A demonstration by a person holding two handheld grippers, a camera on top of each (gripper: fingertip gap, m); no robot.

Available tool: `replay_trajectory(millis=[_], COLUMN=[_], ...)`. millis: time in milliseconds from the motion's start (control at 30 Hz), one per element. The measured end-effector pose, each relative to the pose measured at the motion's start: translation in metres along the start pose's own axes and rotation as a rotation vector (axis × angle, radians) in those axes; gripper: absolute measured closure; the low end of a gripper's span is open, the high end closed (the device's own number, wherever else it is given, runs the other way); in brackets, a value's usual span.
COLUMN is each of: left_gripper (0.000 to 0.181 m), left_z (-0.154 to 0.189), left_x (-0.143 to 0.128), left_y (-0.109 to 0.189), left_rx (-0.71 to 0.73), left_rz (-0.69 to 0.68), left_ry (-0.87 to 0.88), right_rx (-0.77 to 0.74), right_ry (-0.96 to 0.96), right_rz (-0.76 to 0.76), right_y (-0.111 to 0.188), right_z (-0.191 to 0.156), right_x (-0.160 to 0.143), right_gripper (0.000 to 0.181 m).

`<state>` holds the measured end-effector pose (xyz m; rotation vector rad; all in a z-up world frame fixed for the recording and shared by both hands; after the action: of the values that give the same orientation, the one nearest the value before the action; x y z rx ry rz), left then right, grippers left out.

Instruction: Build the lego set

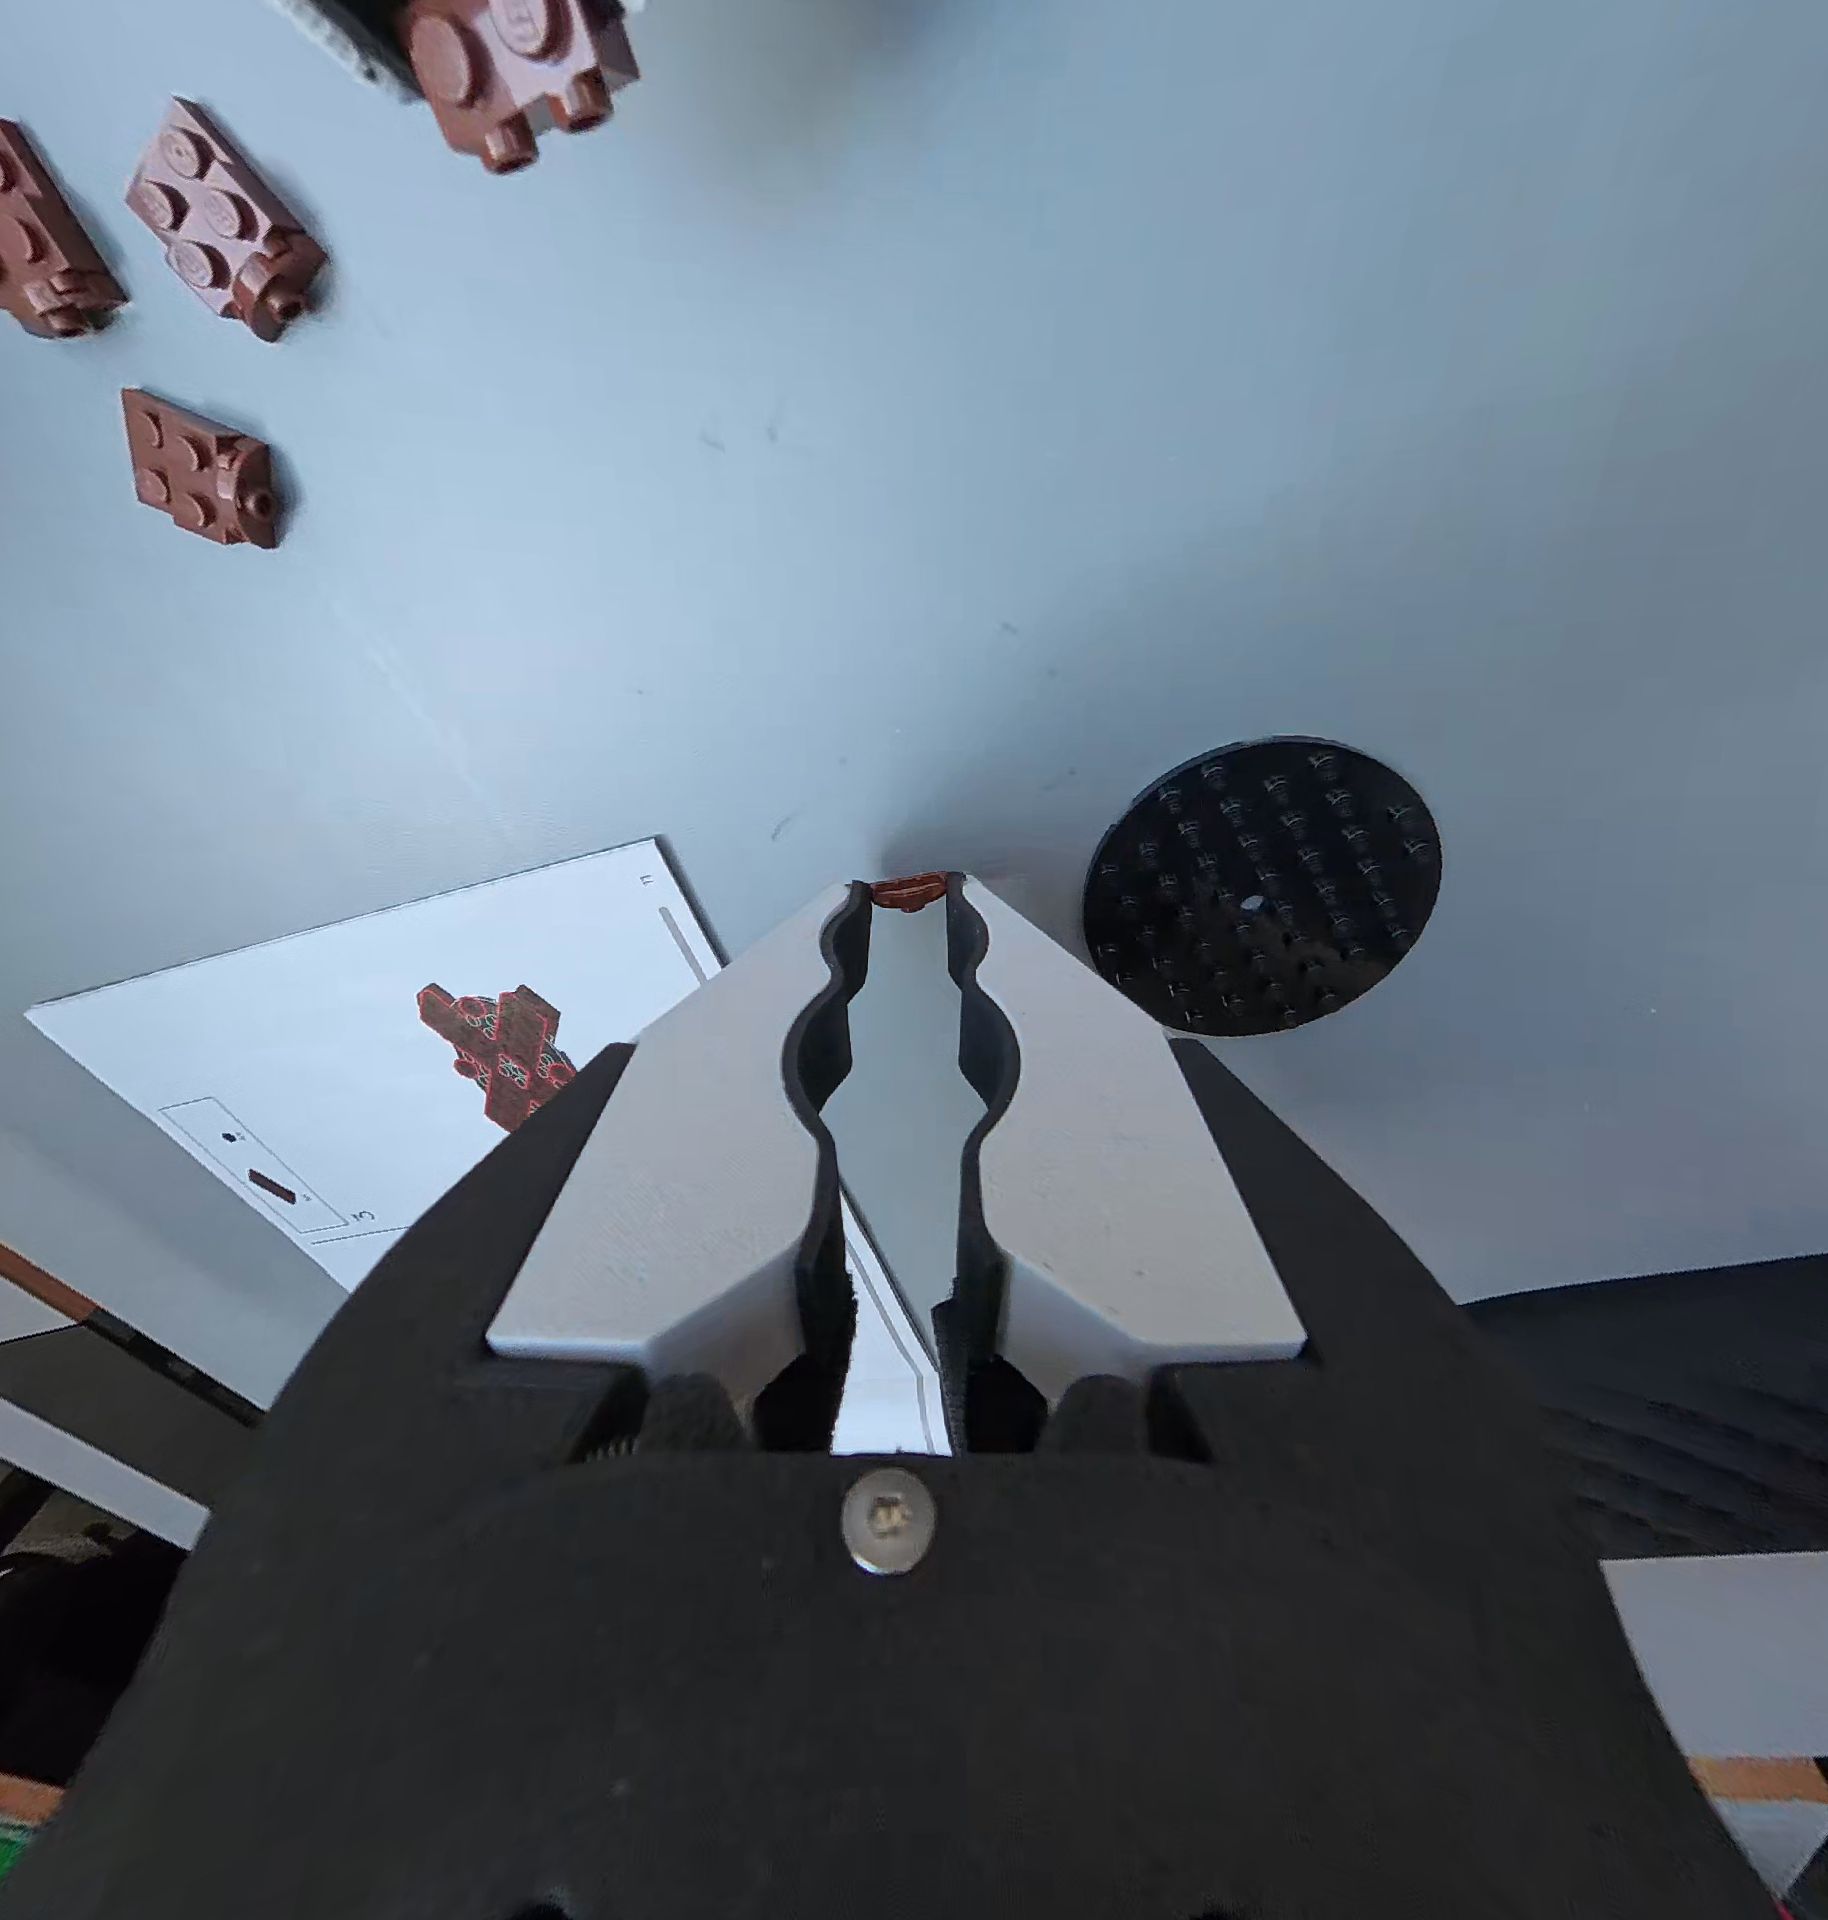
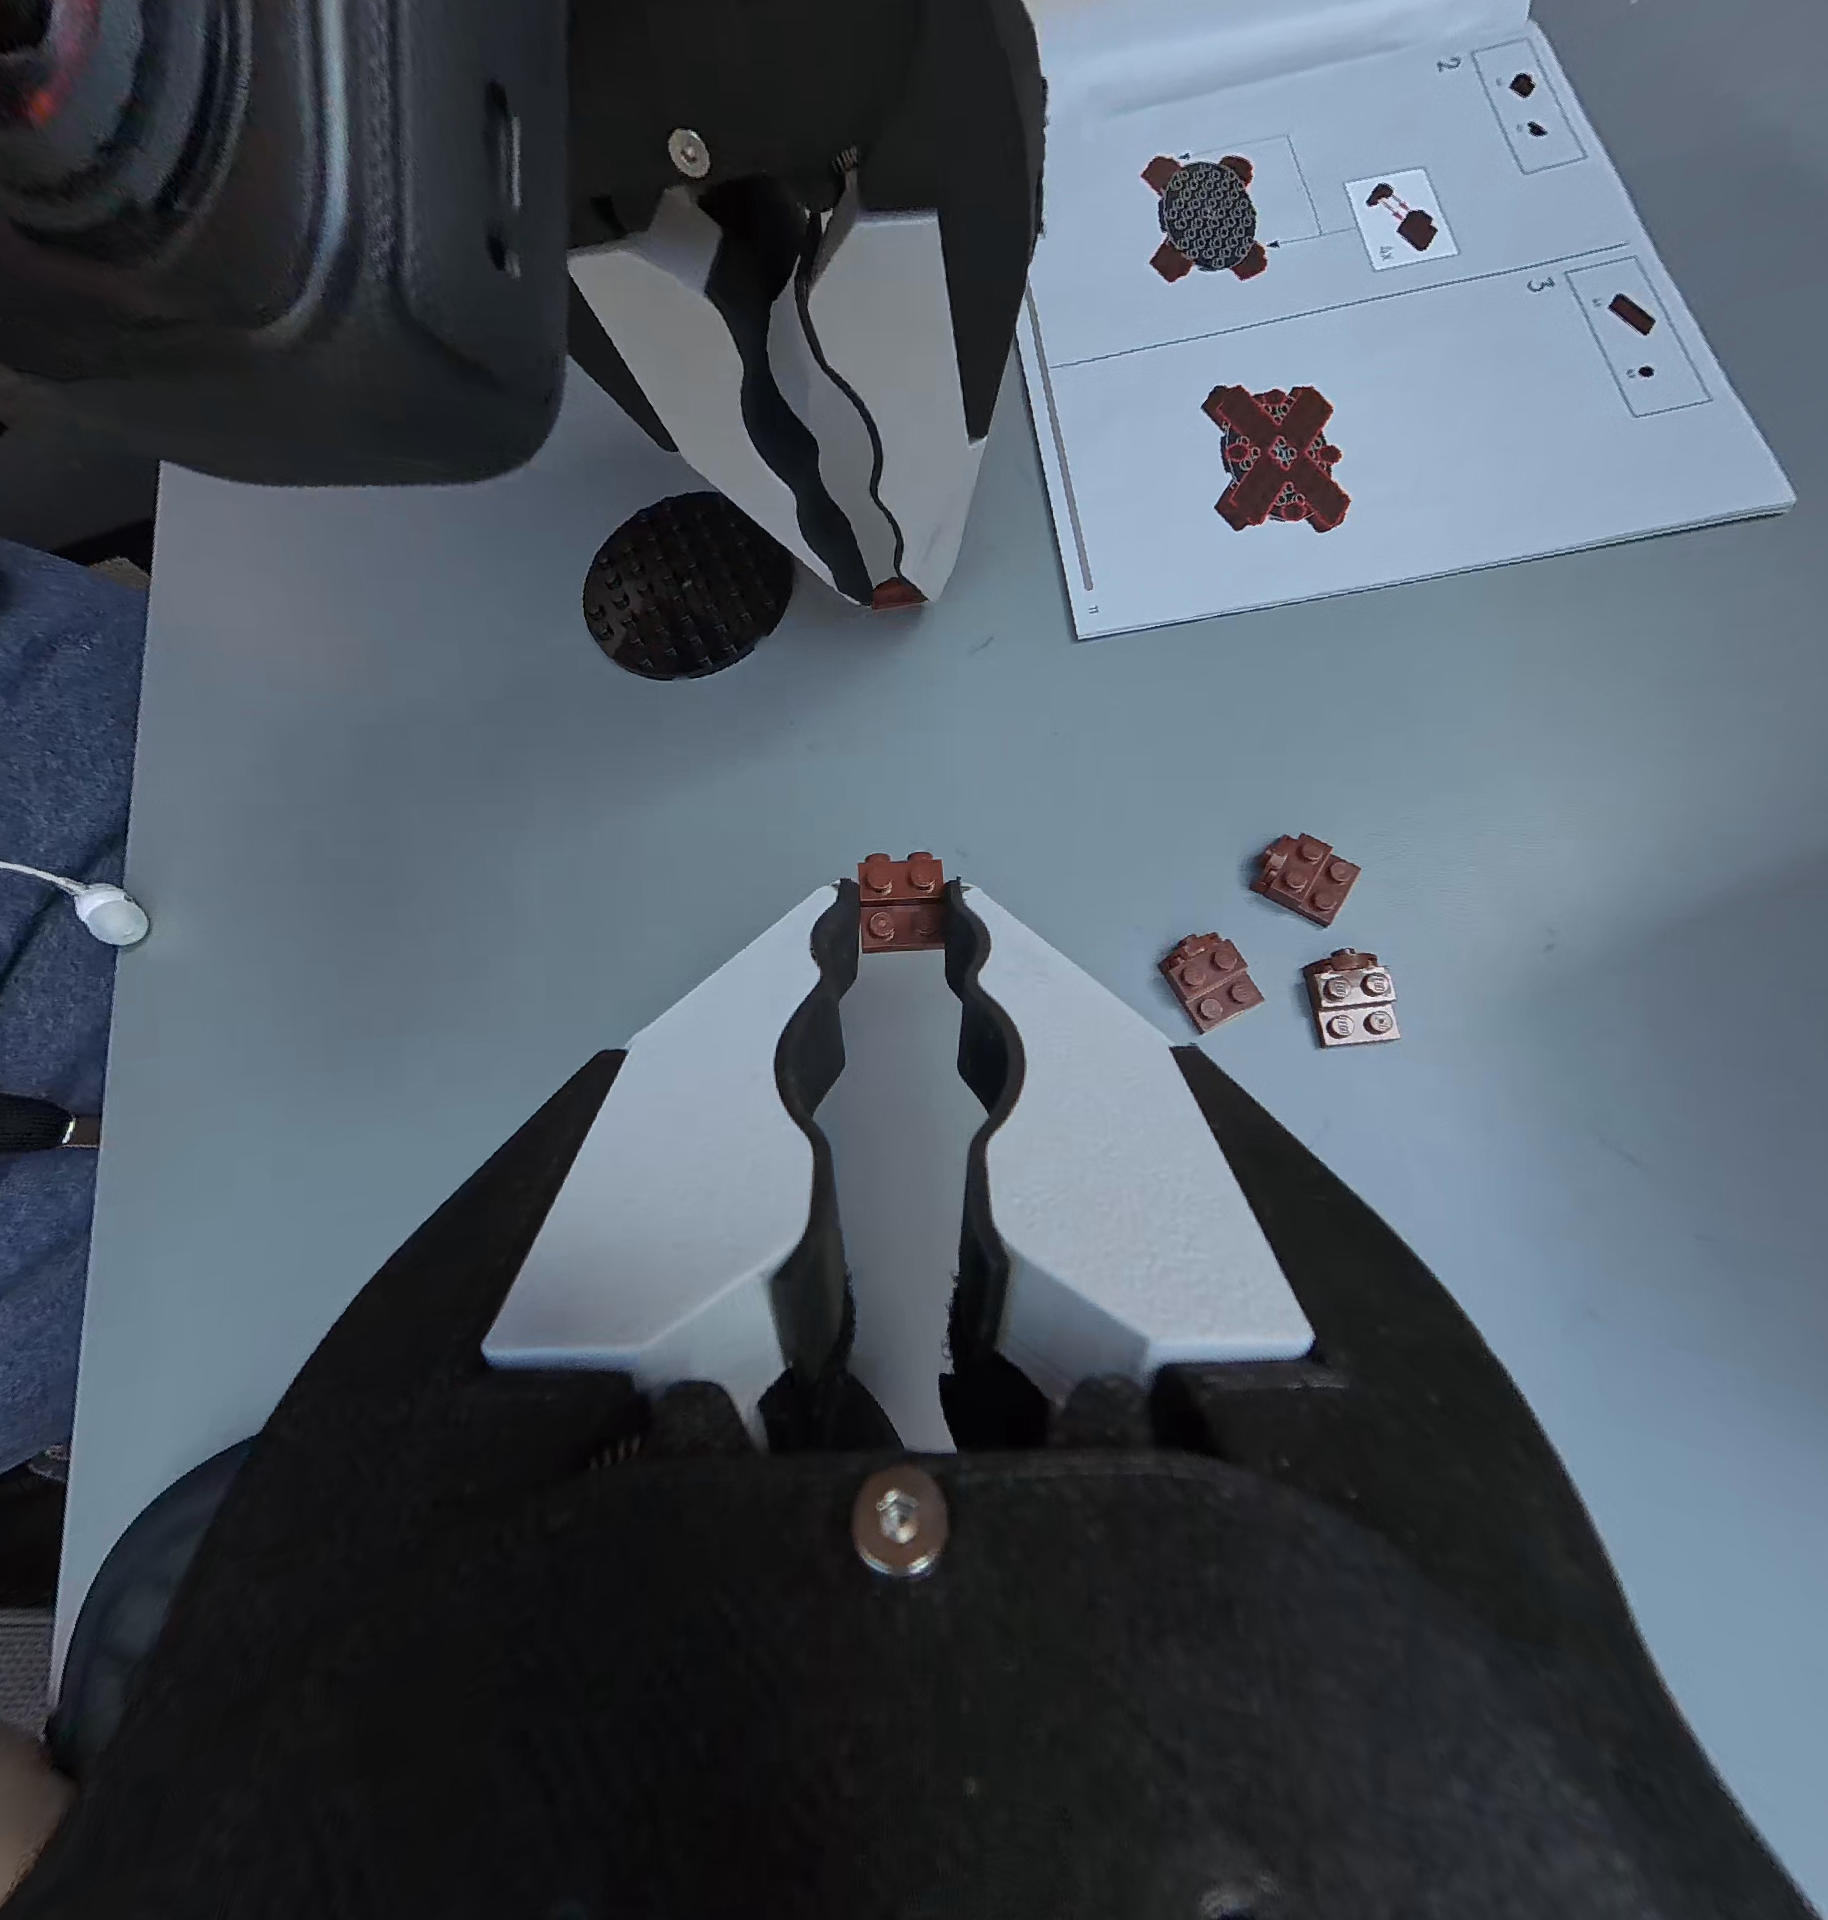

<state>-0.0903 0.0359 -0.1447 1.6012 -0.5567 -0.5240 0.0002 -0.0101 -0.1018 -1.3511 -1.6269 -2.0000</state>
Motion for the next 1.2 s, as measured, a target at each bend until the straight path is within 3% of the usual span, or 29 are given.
replay_trajectory(millis=[300,467,633,833,1000,1200], left_gripper=[0.165,0.152,0.158,0.165,0.167,0.165], left_z=[-0.001,0.001,-0.008,-0.011,-0.007,-0.005], left_x=[0.0,-0.003,-0.014,-0.016,-0.017,-0.009], left_y=[-0.004,0.0,0.011,0.011,0.003,0.001], left_rx=[0.025,0.011,0.05,0.086,0.044,0.006], left_rz=[-0.003,0.036,0.233,0.534,0.613,0.727], left_ry=[0.011,0.056,0.206,0.261,0.27,0.286], right_rx=[0.014,0.009,0.007,0.037,-0.084,-0.085], right_ry=[0.009,0.006,0.021,0.005,0.08,0.076], right_rz=[-0.028,-0.027,-0.014,0.138,-0.061,-0.114], right_y=[-0.004,-0.003,-0.003,-0.032,-0.081,-0.097], right_z=[-0.004,-0.003,-0.005,-0.012,-0.003,0.002], right_x=[-0.003,-0.003,0.001,0.04,0.028,0.024], right_gripper=[0.166,0.166,0.166,0.166,0.166,0.166])
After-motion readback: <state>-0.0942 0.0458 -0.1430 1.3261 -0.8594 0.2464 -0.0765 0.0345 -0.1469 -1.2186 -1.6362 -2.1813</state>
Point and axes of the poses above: each gripper's, where its closed fingertips meet, y back along the fingers, x out of its top, z = x × y across the jaws, the point moved 1 cm from there along y, back along the fingers, and after that the axes turned 6 degrees about y, right-handed, at the moved point
